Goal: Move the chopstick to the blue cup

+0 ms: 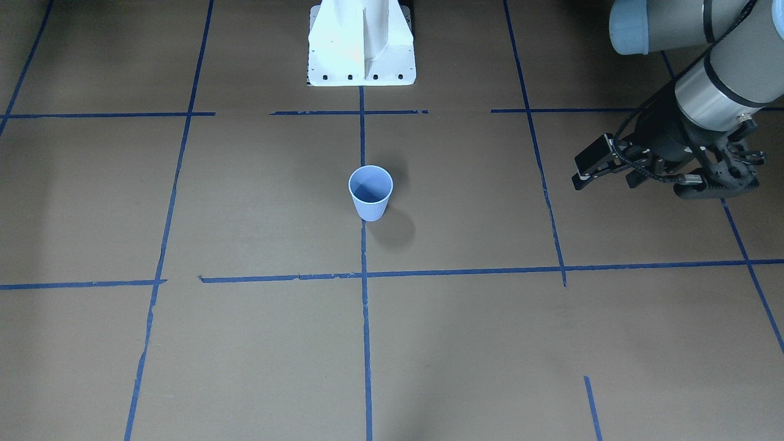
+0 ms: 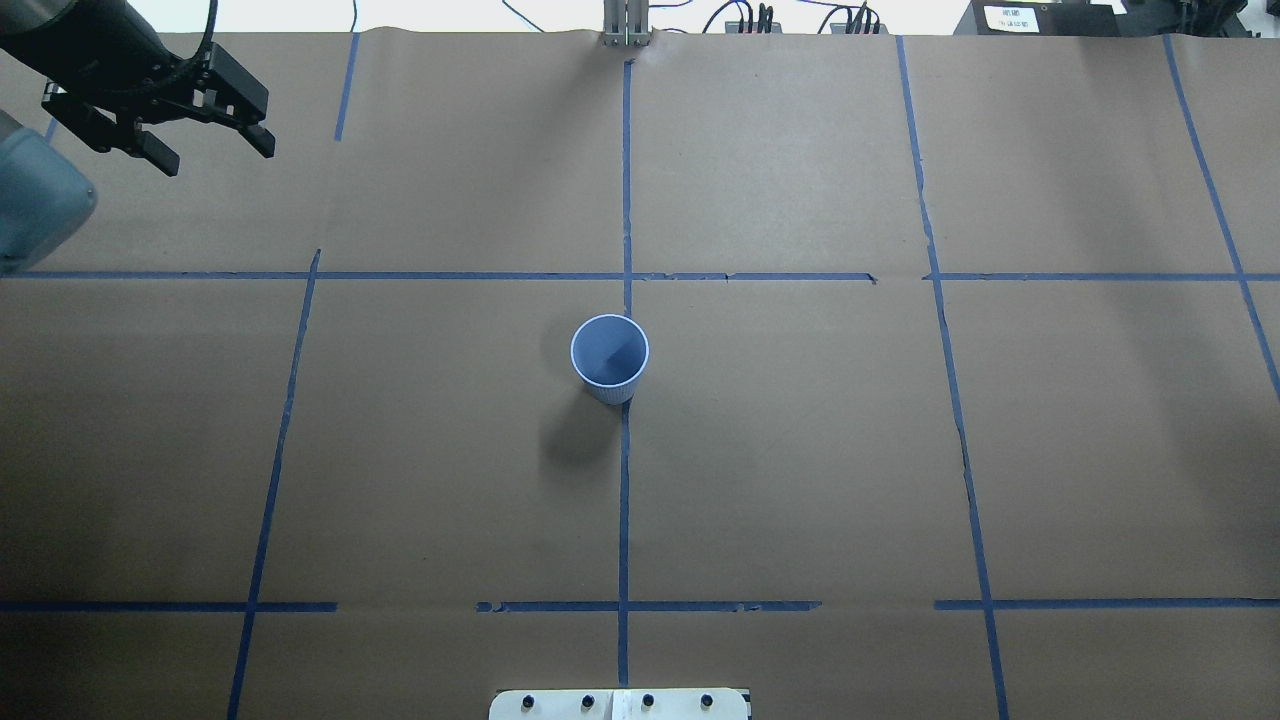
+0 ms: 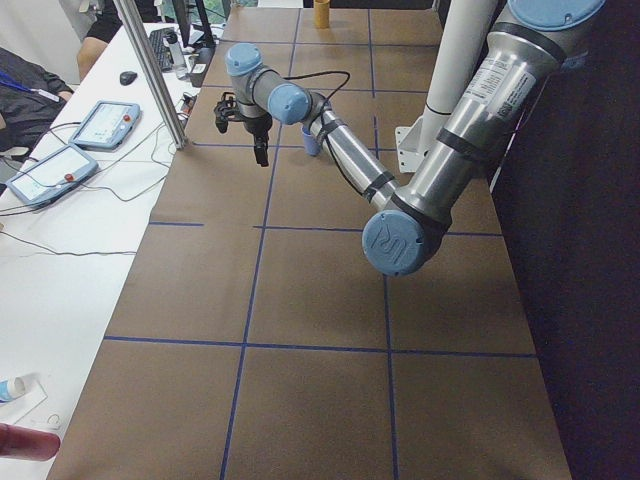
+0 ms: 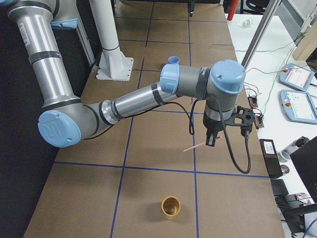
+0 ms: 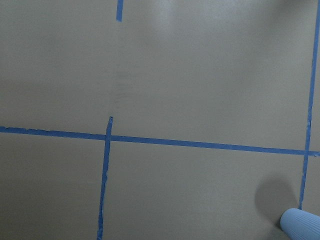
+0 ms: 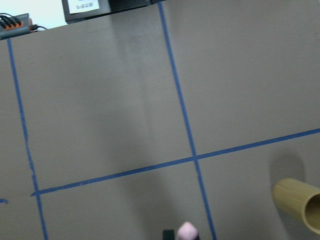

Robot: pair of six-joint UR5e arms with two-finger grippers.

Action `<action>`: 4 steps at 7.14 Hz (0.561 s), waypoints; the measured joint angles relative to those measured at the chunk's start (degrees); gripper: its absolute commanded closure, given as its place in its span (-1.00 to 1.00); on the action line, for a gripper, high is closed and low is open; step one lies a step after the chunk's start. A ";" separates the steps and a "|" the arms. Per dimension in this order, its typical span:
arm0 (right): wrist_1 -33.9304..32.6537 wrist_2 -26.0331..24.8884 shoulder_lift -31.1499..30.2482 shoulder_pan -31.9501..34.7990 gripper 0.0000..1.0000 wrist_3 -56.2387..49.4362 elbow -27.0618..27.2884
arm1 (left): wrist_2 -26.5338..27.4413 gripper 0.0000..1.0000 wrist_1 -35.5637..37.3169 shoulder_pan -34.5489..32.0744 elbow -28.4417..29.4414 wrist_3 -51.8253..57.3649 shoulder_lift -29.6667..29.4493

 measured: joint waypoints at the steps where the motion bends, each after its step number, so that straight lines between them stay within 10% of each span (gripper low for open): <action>1: -1.16 0.34 2.45 -5.66 1.00 8.42 3.52 | 0.17 -1.00 0.07 -1.56 0.37 4.98 0.97; 4: -1.67 0.26 11.02 -21.66 1.00 36.39 11.21 | 0.28 -1.00 0.20 -9.02 1.51 22.76 7.19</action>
